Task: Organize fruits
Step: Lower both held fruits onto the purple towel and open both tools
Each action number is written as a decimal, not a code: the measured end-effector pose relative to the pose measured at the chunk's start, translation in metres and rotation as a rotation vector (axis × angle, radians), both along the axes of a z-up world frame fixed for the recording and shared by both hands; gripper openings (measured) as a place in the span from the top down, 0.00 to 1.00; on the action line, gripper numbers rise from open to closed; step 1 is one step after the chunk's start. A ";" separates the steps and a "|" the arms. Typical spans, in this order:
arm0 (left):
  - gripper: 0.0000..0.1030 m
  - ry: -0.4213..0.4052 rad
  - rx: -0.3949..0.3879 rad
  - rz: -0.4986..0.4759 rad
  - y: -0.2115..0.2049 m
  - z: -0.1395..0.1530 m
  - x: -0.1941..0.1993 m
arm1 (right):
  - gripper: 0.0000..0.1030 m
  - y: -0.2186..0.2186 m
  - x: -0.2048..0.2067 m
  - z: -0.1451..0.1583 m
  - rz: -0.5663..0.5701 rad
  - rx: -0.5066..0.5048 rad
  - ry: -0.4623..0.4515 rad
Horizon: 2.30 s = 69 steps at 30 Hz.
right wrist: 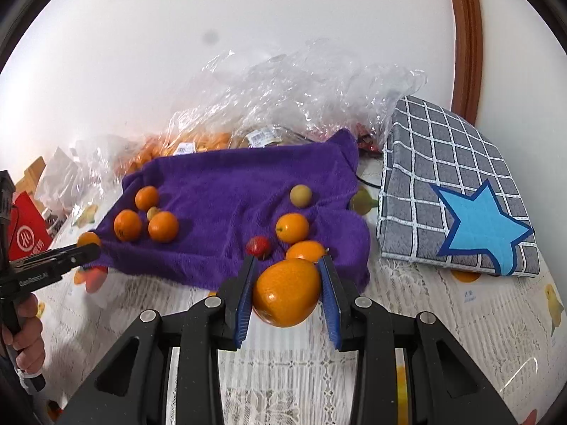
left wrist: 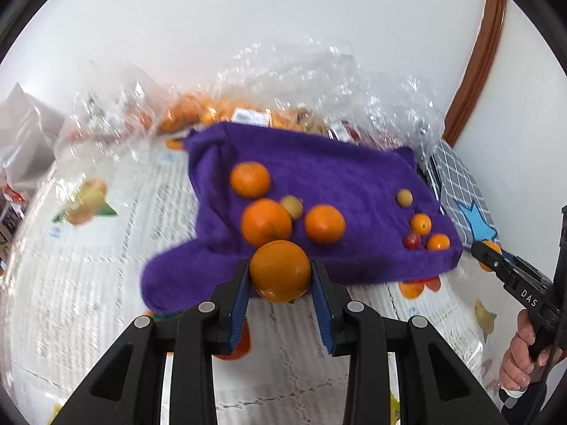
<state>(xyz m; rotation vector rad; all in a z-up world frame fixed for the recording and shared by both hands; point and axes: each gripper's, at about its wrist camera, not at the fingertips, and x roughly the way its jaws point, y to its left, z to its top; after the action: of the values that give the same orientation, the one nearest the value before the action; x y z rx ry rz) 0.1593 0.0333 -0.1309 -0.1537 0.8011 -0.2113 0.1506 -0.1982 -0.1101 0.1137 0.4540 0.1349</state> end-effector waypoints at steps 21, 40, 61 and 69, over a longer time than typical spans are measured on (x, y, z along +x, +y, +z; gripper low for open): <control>0.69 -0.028 0.020 -0.007 -0.010 0.027 0.076 | 0.66 0.006 0.073 0.040 0.010 -0.010 -0.012; 0.69 0.151 0.045 -0.134 -0.056 -0.012 0.152 | 0.66 0.048 0.147 0.014 0.107 -0.098 0.099; 0.69 0.225 0.076 -0.138 -0.066 -0.038 0.158 | 0.66 0.054 0.158 -0.003 0.130 -0.131 0.148; 0.68 0.218 0.076 -0.100 -0.056 -0.019 0.145 | 0.49 0.046 0.143 0.012 0.115 -0.100 0.122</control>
<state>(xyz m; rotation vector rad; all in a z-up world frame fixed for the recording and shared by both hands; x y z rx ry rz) 0.3047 -0.0226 -0.1503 -0.0657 1.0331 -0.2613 0.2939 -0.1524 -0.0985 -0.0022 0.5883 0.2187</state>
